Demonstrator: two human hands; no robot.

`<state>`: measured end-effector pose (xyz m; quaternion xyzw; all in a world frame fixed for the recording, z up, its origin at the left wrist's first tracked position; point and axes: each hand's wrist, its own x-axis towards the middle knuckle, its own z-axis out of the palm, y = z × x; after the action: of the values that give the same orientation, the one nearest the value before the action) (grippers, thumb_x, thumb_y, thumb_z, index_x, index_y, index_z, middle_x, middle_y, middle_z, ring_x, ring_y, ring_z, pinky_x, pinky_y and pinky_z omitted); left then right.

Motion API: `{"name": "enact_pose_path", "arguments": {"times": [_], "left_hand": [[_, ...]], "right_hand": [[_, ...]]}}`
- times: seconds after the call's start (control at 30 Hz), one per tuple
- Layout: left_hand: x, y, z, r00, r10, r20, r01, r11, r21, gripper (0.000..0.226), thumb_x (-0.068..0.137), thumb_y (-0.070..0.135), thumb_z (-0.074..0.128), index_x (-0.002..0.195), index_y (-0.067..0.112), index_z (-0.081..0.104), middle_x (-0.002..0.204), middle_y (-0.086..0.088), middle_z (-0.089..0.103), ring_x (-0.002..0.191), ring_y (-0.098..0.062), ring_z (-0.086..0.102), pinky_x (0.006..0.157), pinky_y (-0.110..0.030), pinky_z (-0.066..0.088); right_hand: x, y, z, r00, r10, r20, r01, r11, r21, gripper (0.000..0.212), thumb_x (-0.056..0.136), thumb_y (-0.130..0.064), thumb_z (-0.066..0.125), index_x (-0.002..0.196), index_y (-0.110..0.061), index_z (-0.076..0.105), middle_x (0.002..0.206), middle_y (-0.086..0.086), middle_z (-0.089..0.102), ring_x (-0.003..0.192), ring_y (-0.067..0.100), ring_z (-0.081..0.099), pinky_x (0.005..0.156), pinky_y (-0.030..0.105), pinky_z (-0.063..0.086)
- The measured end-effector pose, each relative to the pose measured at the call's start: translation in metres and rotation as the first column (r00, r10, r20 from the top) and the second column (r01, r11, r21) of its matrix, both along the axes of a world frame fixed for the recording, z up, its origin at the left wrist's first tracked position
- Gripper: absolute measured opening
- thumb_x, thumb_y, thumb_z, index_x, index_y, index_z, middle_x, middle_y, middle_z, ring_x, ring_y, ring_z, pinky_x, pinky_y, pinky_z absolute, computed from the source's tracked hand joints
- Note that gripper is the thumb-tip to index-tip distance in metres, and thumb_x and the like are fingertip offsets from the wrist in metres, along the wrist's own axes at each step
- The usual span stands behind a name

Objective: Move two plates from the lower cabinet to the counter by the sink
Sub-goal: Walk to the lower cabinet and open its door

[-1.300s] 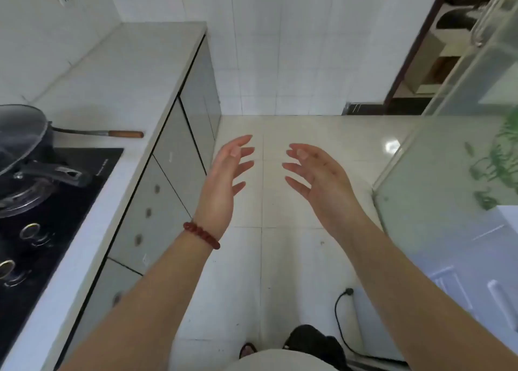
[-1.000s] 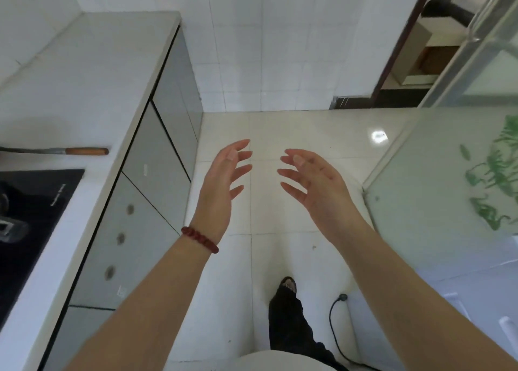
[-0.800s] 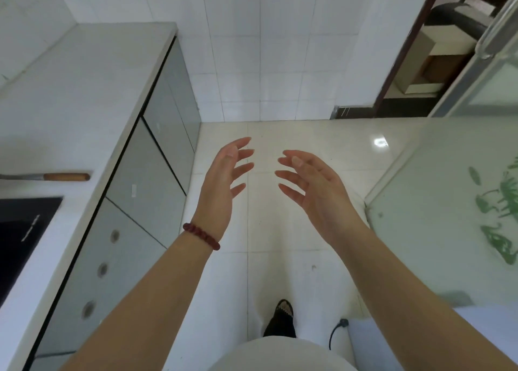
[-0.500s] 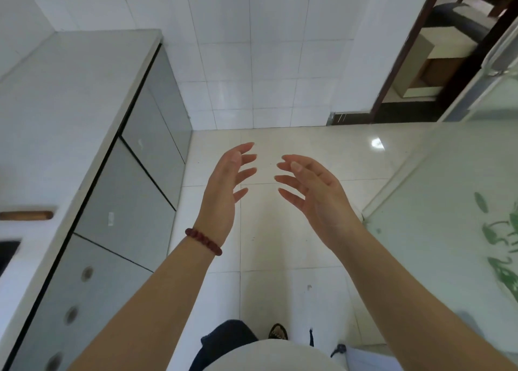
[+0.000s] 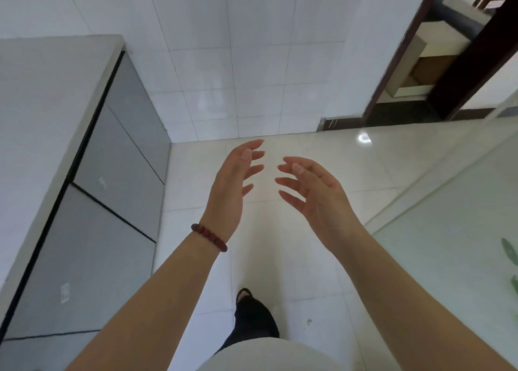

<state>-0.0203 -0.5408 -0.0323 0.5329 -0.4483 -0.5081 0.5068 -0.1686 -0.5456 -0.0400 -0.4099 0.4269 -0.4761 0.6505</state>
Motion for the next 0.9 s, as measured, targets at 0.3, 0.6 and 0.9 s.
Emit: {"name": "enact_pose_path", "arguments": {"times": [0.3,0.6,0.9], "left_hand": [[0.020,-0.131,0.005,0.999,-0.053,0.003,0.053,0.999,0.006,0.039,0.082,0.057,0.036,0.108,0.041,0.060,0.118,0.008,0.063,0.107,-0.009,0.060,0.099,-0.043,0.043],[0.013,-0.247,-0.007,0.999,-0.032,-0.021,0.032,0.999,0.026,0.040,0.082,0.057,0.036,0.109,0.039,0.060,0.117,0.007,0.064,0.108,-0.011,0.060,0.099,-0.044,0.043],[0.001,-0.385,0.001,0.996,0.093,0.002,-0.093,0.996,0.003,0.042,0.083,0.056,0.035,0.111,0.038,0.060,0.114,0.008,0.067,0.105,-0.009,0.062,0.098,-0.043,0.043]], "right_hand": [[0.016,-0.121,0.001,0.995,-0.093,0.034,0.093,0.996,0.001,0.041,0.060,-0.048,0.073,0.095,-0.027,0.072,0.104,0.000,0.072,0.103,0.024,0.066,0.085,0.032,0.054],[0.008,-0.244,-0.008,0.996,-0.075,0.047,0.074,0.997,0.026,0.039,0.061,-0.046,0.075,0.095,-0.026,0.073,0.104,0.002,0.071,0.102,0.024,0.067,0.084,0.031,0.054],[0.000,-0.404,-0.001,0.996,0.070,0.052,-0.071,0.997,0.013,0.015,0.089,-0.024,0.060,0.101,-0.022,0.068,0.100,-0.002,0.072,0.098,0.020,0.067,0.082,0.029,0.052]]}}
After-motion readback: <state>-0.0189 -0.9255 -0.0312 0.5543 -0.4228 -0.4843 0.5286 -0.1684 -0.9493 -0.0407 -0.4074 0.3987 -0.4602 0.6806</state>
